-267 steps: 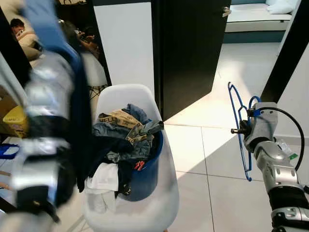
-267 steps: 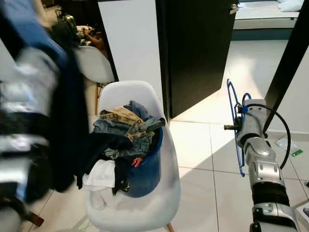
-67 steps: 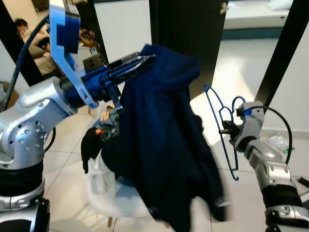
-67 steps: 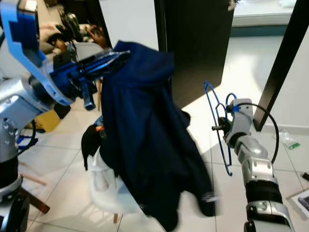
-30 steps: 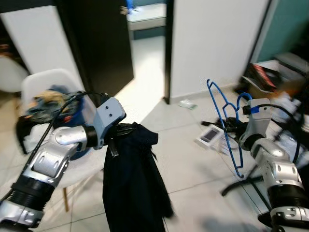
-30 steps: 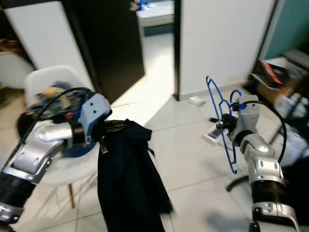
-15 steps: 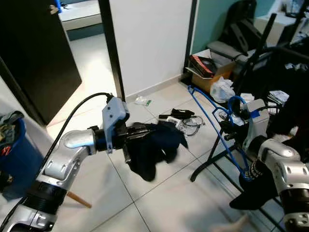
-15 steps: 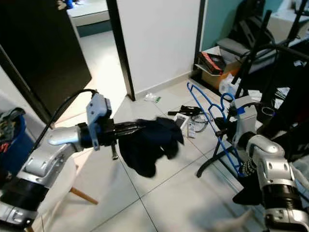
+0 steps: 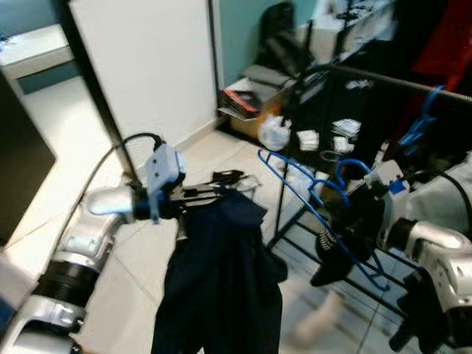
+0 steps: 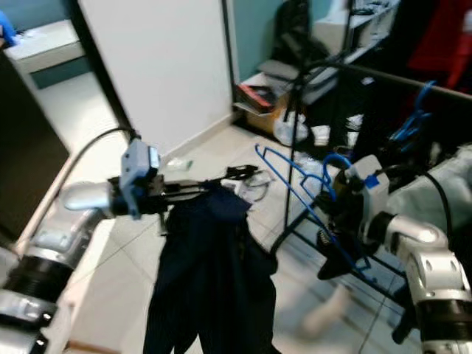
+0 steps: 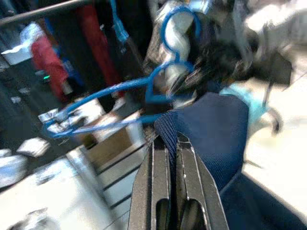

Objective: Hang hanger

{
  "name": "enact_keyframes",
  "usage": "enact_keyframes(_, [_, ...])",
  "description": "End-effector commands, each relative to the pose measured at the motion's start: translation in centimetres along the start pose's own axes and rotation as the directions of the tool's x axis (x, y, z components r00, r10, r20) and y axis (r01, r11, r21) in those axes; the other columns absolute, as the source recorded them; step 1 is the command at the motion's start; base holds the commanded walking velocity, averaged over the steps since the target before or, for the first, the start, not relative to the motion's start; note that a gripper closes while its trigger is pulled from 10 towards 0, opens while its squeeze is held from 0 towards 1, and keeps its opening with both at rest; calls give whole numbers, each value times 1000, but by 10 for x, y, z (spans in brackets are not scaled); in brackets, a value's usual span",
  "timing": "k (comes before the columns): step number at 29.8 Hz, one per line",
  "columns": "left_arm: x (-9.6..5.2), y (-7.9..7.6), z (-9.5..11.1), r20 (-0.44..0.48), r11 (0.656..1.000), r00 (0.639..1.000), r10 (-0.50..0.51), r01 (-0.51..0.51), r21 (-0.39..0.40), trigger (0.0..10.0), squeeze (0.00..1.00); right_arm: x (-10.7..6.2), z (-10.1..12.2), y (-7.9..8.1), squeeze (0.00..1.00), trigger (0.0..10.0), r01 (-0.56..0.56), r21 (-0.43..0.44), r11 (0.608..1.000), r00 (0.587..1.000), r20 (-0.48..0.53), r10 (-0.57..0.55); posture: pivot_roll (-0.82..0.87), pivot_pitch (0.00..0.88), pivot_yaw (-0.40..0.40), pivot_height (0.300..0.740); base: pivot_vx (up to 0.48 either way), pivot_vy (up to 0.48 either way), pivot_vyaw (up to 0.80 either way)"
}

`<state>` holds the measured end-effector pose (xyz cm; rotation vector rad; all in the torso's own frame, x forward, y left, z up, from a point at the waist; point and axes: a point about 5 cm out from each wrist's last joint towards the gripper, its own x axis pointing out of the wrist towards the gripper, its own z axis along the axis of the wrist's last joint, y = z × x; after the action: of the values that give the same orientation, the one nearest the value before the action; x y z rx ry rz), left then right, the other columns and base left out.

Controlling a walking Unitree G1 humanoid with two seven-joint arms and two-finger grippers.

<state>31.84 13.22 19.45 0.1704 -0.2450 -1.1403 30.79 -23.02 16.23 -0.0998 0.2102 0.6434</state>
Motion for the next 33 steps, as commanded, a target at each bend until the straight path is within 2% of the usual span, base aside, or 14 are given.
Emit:
enact_keyframes(1, [-4, -1, -8, 17, 992, 996, 90, -88, -94, 10000, 0, 6, -5, 6, 0, 10000, 17, 3, 1000, 1000, -25, -17, -110, 0, 75, 740, 0, 0, -788])
enact_keyframes(6, [-9, -10, -26, 15, 948, 964, 266, -259, -183, 10000, 0, 15, -12, 18, 0, 10000, 31, -7, 999, 999, -33, -31, -106, 0, 64, 740, 0, 0, -788])
enact_keyframes(8, [-20, -11, -29, 32, 880, 899, 437, -419, -223, 10000, 0, 20, -11, 21, 0, 10000, 66, 12, 998, 997, -26, -66, -100, 0, 42, 740, 0, 0, -788])
enact_keyframes(9, [-20, -11, -29, 32, 880, 899, 437, -419, -223, 10000, 0, 20, -11, 21, 0, 10000, 66, 12, 998, 997, -26, -66, -100, 0, 42, 740, 0, 0, -788])
enact_keyframes(11, [-27, -18, -34, 2, 819, 842, 540, -525, -231, 10000, 0, 30, -10, 35, 0, 10000, 10, 25, 1000, 1000, -19, -10, -83, 0, 15, 740, 0, 0, -788])
enact_keyframes(12, [-27, -18, -34, 2, 819, 842, 540, -525, -231, 10000, 0, 30, -10, 35, 0, 10000, 10, 25, 1000, 1000, -19, -10, -83, 0, 15, 740, 0, 0, -788])
enact_keyframes(13, [-22, -28, -38, -24, 810, 833, 553, -544, -221, 10000, 0, 36, -11, 48, 0, 10000, -60, 19, 998, 998, -28, 60, -70, 0, -10, 740, 0, 0, -788])
enact_keyframes(19, [-16, -32, -35, -18, 832, 849, 528, -521, -191, 10000, 0, 40, -13, 56, 0, 10000, -116, 4, 993, 992, -48, 116, -77, 0, -24, 740, 0, 0, -788])
enact_keyframes(28, [-14, -29, -31, -26, 867, 876, 482, -481, -126, 10000, 0, 35, -17, 49, 0, 10000, -110, -1, 994, 991, -77, 109, -74, 0, -64, 740, 0, 0, -788])
enact_keyframes(29, [-10, -32, -27, -15, 895, 901, 434, -432, -112, 10000, 0, 35, -15, 47, 0, 10000, -110, -1, 994, 991, -71, 110, -68, 0, -67, 740, 0, 0, -775])
enact_keyframes(30, [-10, -32, -27, -15, 895, 901, 434, -432, -112, 10000, 0, 35, -15, 47, 0, 10000, -110, -1, 994, 991, -71, 110, -68, 0, -67, 740, 0, 0, -775])
enact_keyframes(31, [-5, -37, -19, 7, 934, 936, 351, -349, -80, 10000, 0, 34, -10, 43, 0, 10000, -116, -12, 993, 992, -59, 115, -68, 0, -63, 740, 0, 0, 0])
enact_keyframes(32, [-5, -37, -19, 7, 934, 936, 351, -349, -80, 10000, 0, 34, -10, 43, 0, 10000, -116, -12, 993, 992, -59, 115, -68, 0, -63, 740, 0, 0, 0])
enact_keyframes(33, [-3, -40, -11, 28, 963, 964, 266, -264, -55, 10000, 0, 31, -5, 40, 0, 10000, -134, -30, 990, 990, -46, 133, -68, 0, -53, 740, 0, 0, 0])
